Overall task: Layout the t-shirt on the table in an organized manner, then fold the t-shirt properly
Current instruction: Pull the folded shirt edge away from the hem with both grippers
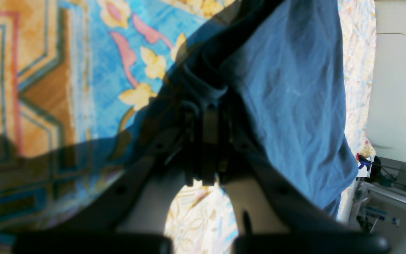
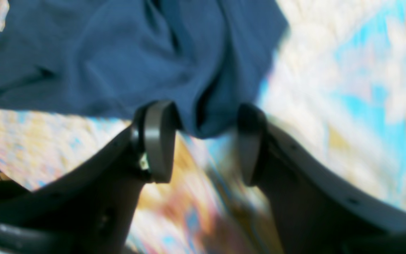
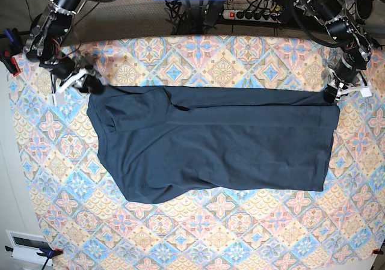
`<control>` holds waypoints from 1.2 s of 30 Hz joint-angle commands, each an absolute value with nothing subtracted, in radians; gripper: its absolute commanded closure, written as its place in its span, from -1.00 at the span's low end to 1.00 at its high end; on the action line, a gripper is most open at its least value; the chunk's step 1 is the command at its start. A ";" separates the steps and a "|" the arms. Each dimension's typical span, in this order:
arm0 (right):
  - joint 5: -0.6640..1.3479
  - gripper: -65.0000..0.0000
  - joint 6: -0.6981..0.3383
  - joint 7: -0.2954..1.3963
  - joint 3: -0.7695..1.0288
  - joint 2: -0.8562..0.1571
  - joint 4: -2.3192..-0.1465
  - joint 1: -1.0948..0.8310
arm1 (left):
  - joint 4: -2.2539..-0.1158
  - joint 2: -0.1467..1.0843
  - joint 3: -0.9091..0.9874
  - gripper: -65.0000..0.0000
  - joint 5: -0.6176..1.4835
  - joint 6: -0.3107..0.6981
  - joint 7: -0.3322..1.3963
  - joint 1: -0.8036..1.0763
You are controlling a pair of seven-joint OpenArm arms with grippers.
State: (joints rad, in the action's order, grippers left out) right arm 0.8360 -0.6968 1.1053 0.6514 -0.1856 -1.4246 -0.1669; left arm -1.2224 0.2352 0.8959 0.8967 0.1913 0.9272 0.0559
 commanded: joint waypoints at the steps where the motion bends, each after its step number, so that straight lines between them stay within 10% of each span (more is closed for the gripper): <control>1: 0.854 0.15 -0.698 1.109 0.657 -0.202 -1.437 -0.159 | -1.233 0.252 0.900 1.00 0.897 0.188 0.923 0.051; 15: 0.852 0.16 -0.698 1.101 0.607 -0.202 -1.331 -0.064 | -1.233 0.252 0.900 1.00 0.897 0.188 0.923 0.048; 23: 0.852 0.97 -0.698 1.102 0.604 -0.170 -1.333 -0.064 | -1.233 0.254 0.898 1.00 0.897 0.188 0.923 0.050; 36: 0.928 1.00 -0.698 1.115 0.727 -0.177 -1.342 -0.156 | -1.236 0.328 0.895 1.00 0.903 0.191 0.924 0.131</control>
